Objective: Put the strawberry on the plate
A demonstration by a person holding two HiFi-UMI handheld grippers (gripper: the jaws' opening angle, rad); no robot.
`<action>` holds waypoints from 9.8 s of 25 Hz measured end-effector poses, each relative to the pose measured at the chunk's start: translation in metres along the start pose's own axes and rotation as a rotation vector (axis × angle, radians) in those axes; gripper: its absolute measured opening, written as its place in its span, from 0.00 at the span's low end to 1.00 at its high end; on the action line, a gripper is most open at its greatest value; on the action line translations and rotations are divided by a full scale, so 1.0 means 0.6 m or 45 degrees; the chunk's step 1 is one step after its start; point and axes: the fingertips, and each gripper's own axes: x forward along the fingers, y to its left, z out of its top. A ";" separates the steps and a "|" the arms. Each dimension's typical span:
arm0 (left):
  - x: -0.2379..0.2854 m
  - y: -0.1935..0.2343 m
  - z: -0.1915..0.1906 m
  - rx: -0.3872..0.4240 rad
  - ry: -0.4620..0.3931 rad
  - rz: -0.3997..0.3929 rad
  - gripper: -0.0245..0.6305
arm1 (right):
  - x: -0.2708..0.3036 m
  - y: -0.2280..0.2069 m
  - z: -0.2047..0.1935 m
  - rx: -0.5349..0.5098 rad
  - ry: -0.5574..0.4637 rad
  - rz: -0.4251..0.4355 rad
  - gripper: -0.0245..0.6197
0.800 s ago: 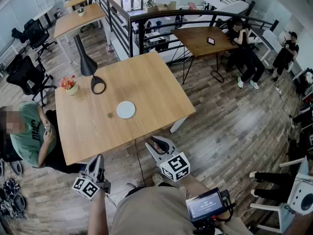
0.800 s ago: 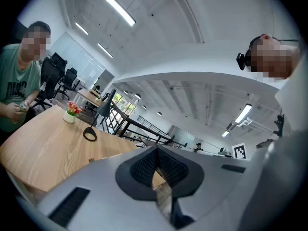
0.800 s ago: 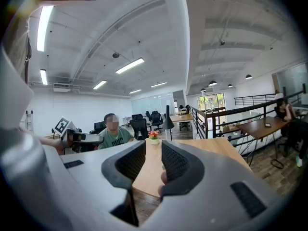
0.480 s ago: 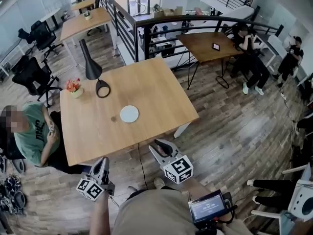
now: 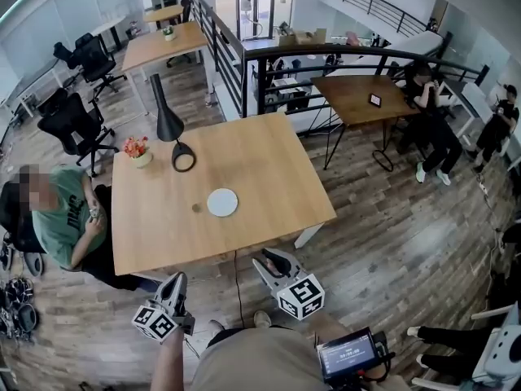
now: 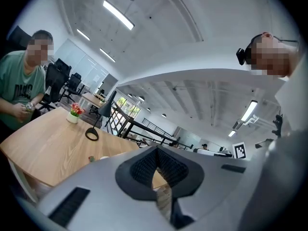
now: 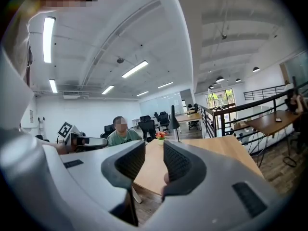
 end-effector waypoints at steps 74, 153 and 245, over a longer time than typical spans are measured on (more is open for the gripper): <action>0.036 0.348 0.175 -0.148 -0.018 -0.103 0.05 | 0.406 0.063 0.020 -0.019 0.172 -0.086 0.21; 0.154 0.483 0.143 -0.181 -0.058 0.680 0.05 | 0.862 -0.151 -0.619 -0.765 1.323 0.657 0.28; 0.401 0.392 0.186 -0.039 -0.025 0.334 0.05 | 0.632 -0.313 0.094 -0.316 0.077 0.391 0.27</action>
